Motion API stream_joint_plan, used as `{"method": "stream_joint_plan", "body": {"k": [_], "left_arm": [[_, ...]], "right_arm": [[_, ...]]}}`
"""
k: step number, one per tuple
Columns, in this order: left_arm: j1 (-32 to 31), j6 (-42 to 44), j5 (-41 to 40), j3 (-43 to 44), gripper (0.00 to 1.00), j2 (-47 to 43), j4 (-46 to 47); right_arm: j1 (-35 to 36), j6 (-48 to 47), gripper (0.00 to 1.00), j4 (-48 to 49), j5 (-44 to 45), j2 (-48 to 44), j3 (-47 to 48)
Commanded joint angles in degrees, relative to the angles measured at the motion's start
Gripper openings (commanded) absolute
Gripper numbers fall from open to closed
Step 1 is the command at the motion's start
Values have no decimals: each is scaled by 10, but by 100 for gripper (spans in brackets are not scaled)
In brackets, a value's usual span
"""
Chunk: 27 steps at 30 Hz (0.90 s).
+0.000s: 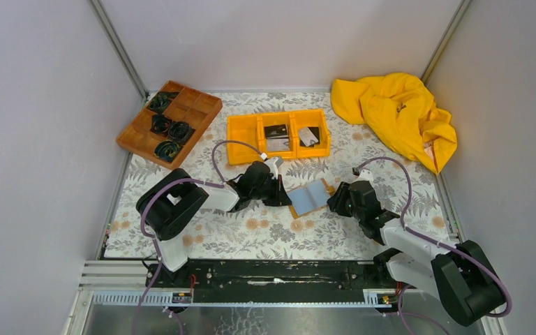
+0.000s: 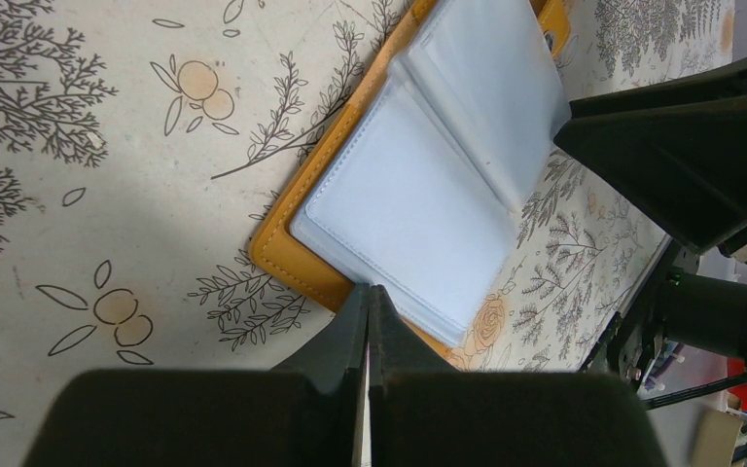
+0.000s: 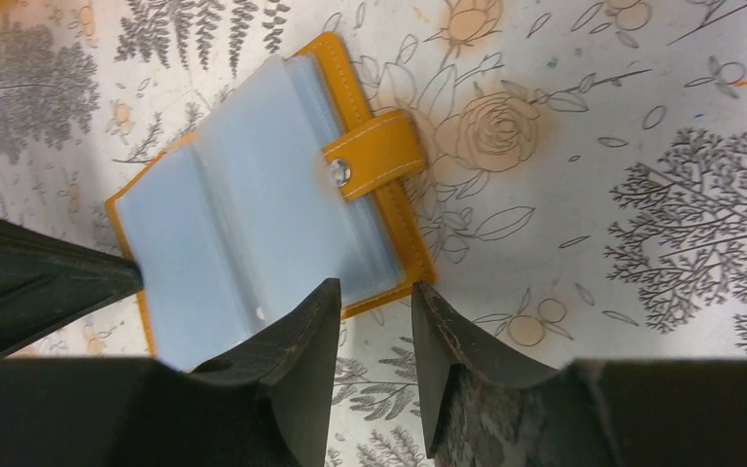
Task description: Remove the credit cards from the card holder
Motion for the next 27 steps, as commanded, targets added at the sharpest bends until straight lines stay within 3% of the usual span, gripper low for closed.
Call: {"method": "stream_joint_plan", "body": {"k": [1,7,21,27], "left_arm": [[-2,16,-20,0,0,8,-39],[-2,15,-18,2,0,11,-38],[-2,14,-14,2,0,12,-36],[-2,14,-14,2,0,12,-37]], "right_arm": [[5,-4,40,-6,-20,-34,18],[5,-17,47,-31,-10,-73,27],[5,-35,49,9,-46,66,67],[6,-43,45,15,-44,71,73]]}}
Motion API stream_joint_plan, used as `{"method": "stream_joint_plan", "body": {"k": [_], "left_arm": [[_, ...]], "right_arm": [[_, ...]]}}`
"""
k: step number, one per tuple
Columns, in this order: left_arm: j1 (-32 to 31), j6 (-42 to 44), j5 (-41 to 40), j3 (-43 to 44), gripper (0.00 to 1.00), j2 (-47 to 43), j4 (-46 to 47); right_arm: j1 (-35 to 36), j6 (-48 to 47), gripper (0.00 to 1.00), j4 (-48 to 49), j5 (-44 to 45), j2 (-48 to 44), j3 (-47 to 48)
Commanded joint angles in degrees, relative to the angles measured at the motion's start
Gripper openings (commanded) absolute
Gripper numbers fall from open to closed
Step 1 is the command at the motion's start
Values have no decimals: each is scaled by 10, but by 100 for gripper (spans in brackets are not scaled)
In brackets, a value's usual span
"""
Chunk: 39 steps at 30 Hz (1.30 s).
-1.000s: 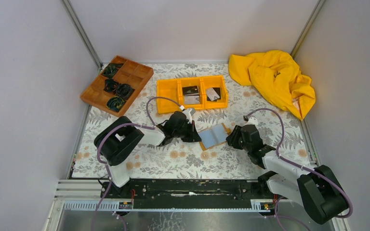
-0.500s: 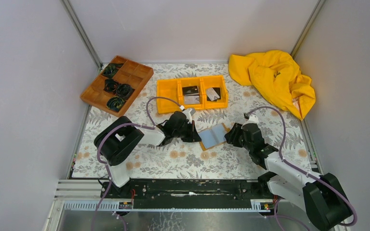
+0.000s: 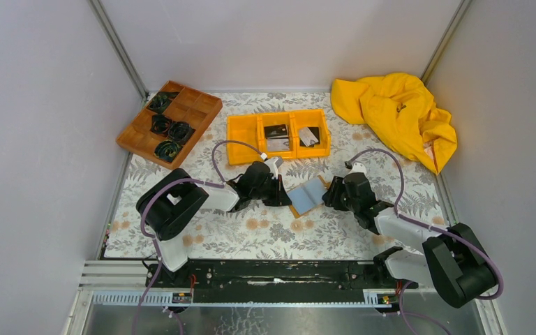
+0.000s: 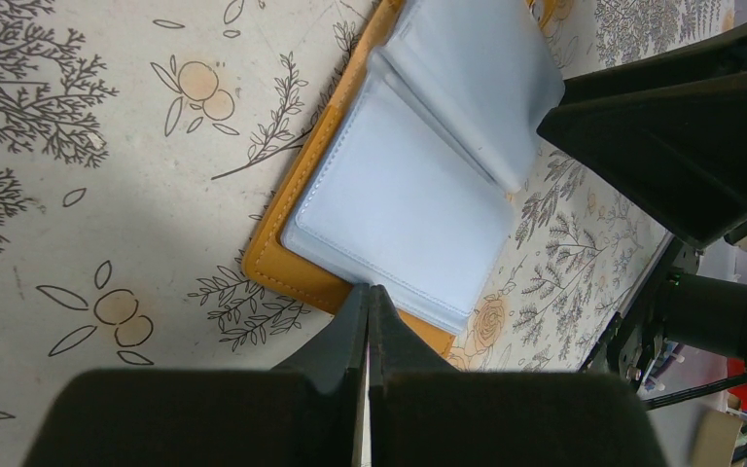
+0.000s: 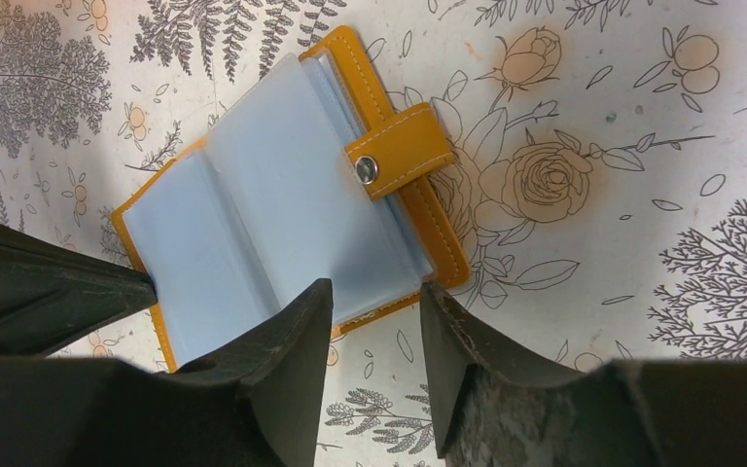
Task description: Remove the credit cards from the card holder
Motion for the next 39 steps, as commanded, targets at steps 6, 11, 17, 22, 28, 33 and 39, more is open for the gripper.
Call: {"method": "stream_joint_plan", "body": {"k": [6,11,17,22,28,33,39], "left_arm": [[-2,12,-7,3,0,17,-33],[-2,13,-9,4,0,20,-34],[-2,12,-6,6,0,24,-35],[-2,12,-5,7,0,26,-34],[-2,11,-6,6,0,25,-35],[-2,12,-5,6,0,23,-36],[-2,13,-5,6,0,22,-38]], "right_arm": [[5,-22,20,20,-28,16,32],[8,-22,10,53,-60,27,37],[36,-22,9,64,-65,-8,38],[56,-22,11,58,-68,-36,39],[58,-28,20,29,-16,-56,45],[58,-46,30,-10,35,-50,77],[58,-55,39,-7,18,-14,113]]}}
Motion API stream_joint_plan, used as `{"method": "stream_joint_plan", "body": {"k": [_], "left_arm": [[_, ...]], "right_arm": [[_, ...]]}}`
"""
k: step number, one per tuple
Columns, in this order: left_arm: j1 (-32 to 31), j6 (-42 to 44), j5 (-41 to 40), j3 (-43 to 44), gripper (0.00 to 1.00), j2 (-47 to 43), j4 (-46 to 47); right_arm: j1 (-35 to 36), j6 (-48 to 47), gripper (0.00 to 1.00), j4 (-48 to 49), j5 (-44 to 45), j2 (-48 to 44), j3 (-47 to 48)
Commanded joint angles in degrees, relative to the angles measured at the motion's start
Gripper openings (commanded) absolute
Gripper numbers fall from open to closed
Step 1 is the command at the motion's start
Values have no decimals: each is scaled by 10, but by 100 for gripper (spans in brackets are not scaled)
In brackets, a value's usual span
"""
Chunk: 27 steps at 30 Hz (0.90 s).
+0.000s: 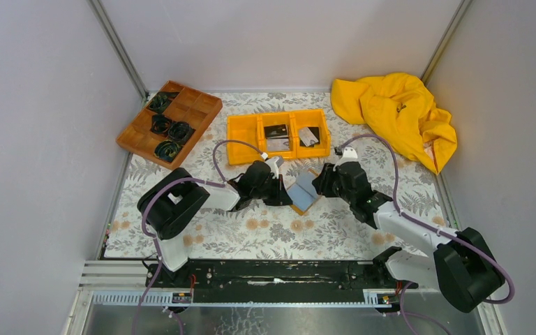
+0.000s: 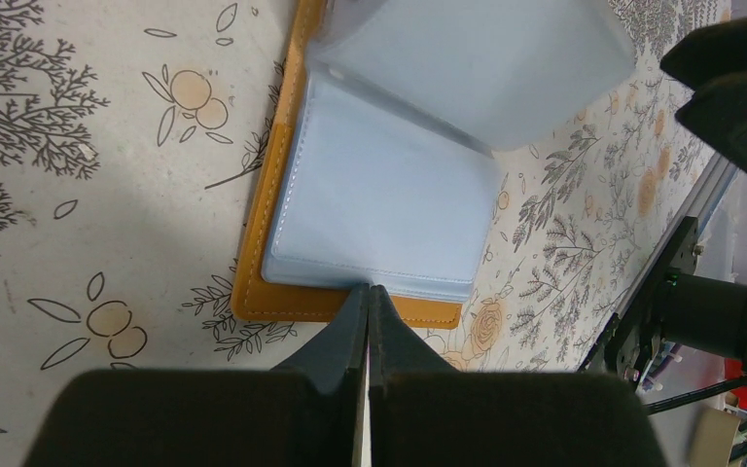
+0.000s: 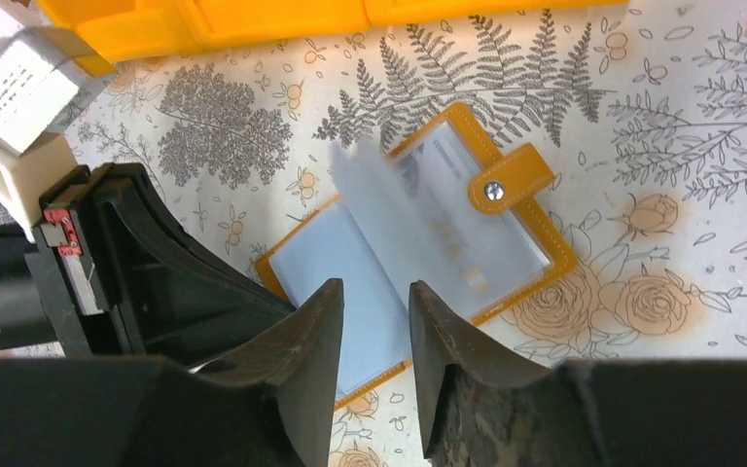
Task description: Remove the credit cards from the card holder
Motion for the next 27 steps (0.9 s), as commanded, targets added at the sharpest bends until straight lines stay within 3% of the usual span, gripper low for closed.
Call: {"method": "stream_joint_plan", "body": {"k": [1,6,13,20,27], "left_arm": [[-1,14,-11,-1,0,15,-39],[-1,28,-54,12,0,14,-80],[38,30,-111,14,0,12,-123],[55,40,-148,-11,5,-32,-107],[54,39,-124,-11,11,-19,-88]], "right_arm": [[5,-18,41,3,13,21,44],[-6,-23,40,-24,68,36,81],[-60,-33,23,-63,36,113,127],[-65,-19,22,-29,33,157,107],[-66,-13,21,23,-25,207,88]]}}
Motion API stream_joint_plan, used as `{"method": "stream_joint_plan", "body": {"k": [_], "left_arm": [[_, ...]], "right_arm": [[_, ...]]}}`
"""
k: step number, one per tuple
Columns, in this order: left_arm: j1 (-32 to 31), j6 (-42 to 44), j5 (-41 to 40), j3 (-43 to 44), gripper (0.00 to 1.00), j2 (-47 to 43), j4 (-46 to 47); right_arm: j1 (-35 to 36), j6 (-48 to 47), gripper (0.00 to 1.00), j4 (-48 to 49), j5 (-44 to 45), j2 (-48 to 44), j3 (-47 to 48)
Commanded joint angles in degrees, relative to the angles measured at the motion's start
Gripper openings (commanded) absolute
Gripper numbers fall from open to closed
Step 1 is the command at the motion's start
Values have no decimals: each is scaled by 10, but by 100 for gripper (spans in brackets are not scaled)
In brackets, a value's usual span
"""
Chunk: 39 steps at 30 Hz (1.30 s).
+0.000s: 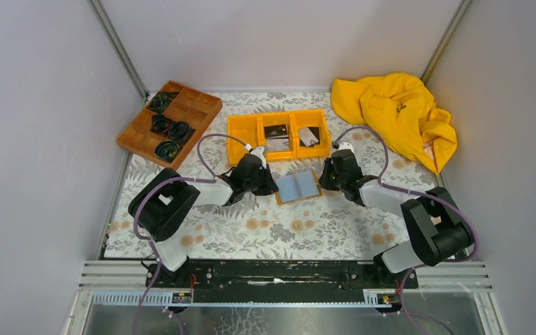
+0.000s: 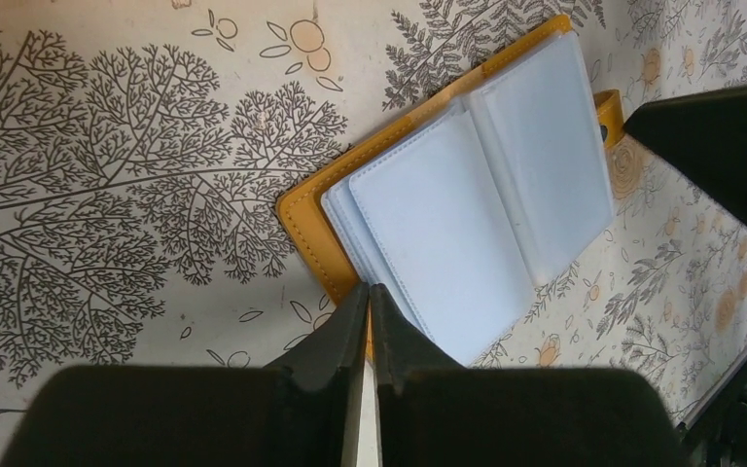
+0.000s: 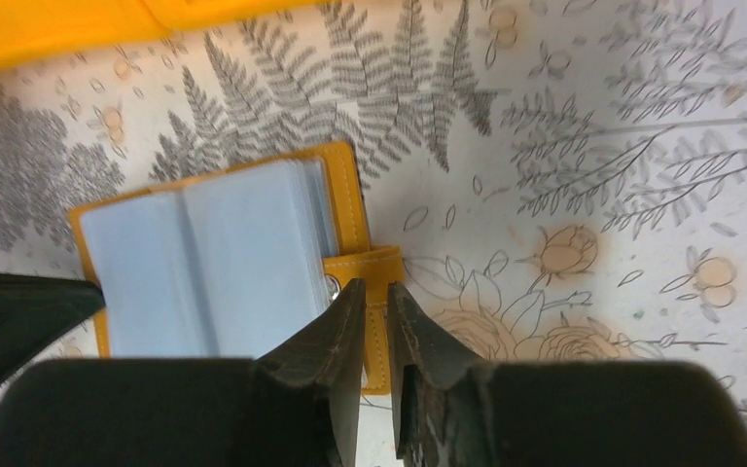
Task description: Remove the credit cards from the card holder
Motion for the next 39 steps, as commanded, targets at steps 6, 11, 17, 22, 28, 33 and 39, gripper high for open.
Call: {"method": "stream_joint_plan", "body": {"k": [6,11,17,22,28,33,39], "left_arm": [[1,18,14,-19,13,8,-12],[1,19,31,-28,15,-5,11],[0,19,45,-31,16,-2,43],[-10,18,50,-30,17,3,69],[-22,19,44,-33,17,0,97],[-31,25,28,-27,17,4,111],[-34,31,9,-5,18,29,109]], "right_arm": [[-2,9,20,55,-71,28,-13],[0,12,19,62,-120,53,-9],[5,12,19,62,-141,66,-4],[8,13,19,60,-147,70,-3],[8,15,19,63,-159,75,-1],[8,16,18,65,-165,83,0],[8,17,18,68,-172,88,1]]}}
